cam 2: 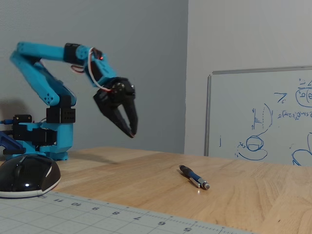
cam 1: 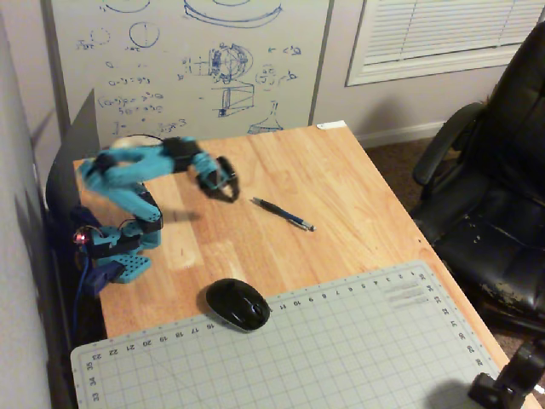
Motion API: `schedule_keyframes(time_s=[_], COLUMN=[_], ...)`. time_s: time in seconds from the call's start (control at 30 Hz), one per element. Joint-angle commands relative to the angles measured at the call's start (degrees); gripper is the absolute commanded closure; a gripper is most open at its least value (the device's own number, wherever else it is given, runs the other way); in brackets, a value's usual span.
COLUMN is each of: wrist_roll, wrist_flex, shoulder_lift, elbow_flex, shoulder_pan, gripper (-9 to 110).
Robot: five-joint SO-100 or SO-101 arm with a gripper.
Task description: Touch the pen.
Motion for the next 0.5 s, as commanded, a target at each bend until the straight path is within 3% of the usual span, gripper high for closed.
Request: schedule_keyframes(time_s=[0.0,0.47], wrist_roll=[-0.2,-0.2], wrist_flex=[-1.3,-1.6], shoulder_lift=[-13.9,-40.7], elbow_flex=[-19.8,-44.8], shoulder_pan=[-0.3,0.4], gripper=[101,101])
